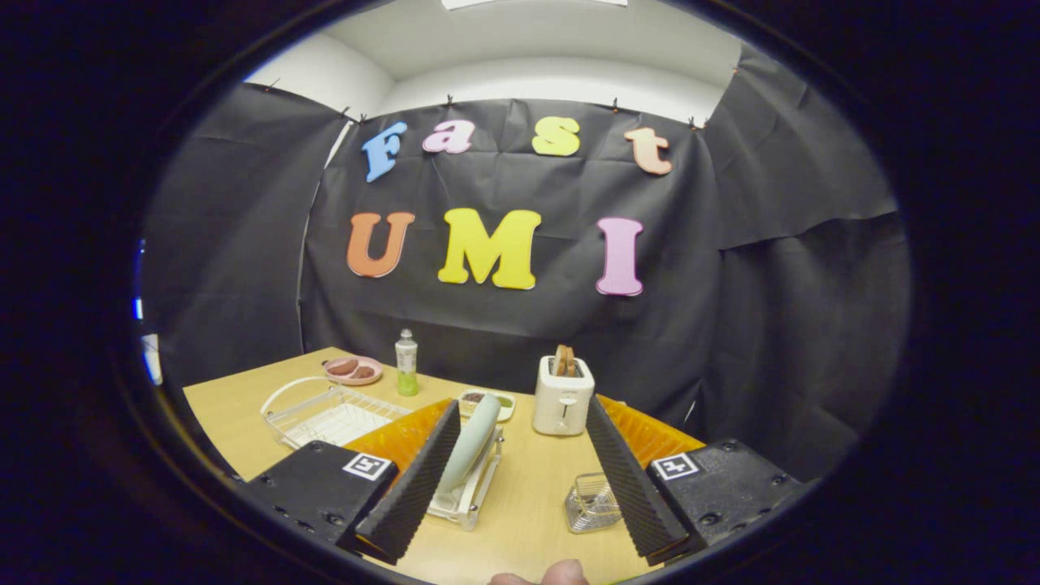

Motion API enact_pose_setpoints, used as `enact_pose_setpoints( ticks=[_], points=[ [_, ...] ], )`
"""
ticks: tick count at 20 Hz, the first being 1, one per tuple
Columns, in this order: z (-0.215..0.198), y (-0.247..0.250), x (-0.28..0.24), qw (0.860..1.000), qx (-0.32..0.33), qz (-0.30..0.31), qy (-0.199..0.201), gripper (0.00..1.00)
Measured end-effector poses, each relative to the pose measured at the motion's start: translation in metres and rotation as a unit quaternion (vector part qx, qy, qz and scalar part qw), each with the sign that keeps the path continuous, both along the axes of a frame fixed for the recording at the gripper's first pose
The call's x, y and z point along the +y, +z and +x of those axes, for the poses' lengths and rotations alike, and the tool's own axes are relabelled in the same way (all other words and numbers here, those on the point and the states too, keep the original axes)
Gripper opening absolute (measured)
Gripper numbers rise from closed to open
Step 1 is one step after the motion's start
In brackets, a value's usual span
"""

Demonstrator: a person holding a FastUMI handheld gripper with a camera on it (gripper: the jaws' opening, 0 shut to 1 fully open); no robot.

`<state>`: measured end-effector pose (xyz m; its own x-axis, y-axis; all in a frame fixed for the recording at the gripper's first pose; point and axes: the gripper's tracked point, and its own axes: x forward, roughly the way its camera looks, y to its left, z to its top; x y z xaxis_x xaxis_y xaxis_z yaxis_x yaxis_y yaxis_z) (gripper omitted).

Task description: Take the plate from the dish rack, then take the spoon from the basket and place it into the plate.

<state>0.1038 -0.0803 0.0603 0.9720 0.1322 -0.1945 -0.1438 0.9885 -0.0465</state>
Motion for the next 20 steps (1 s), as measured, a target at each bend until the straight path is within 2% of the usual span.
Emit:
enact_pose_setpoints(
  ticks=[3, 6, 8, 11, 14, 17, 20],
  points=[
    [0.039, -0.002, 0.012, 0.998, 0.063, 0.004, 0.027, 1.00],
    [0.072, -0.003, 0.019, 0.993, 0.111, -0.012, 0.034, 1.00],
    [0.090, -0.007, 0.027, 0.988, 0.148, -0.001, 0.040, 1.00],
    [0.103, -0.032, 0.045, 0.972, 0.229, 0.010, 0.054, 1.00],
    [0.112, -0.056, 0.049, 0.951, 0.303, 0.041, 0.043, 1.00],
    [0.124, -0.073, 0.050, 0.938, 0.342, 0.048, 0.027, 1.00],
    [0.133, -0.091, 0.052, 0.926, 0.374, 0.055, 0.013, 0.95]
  ],
)
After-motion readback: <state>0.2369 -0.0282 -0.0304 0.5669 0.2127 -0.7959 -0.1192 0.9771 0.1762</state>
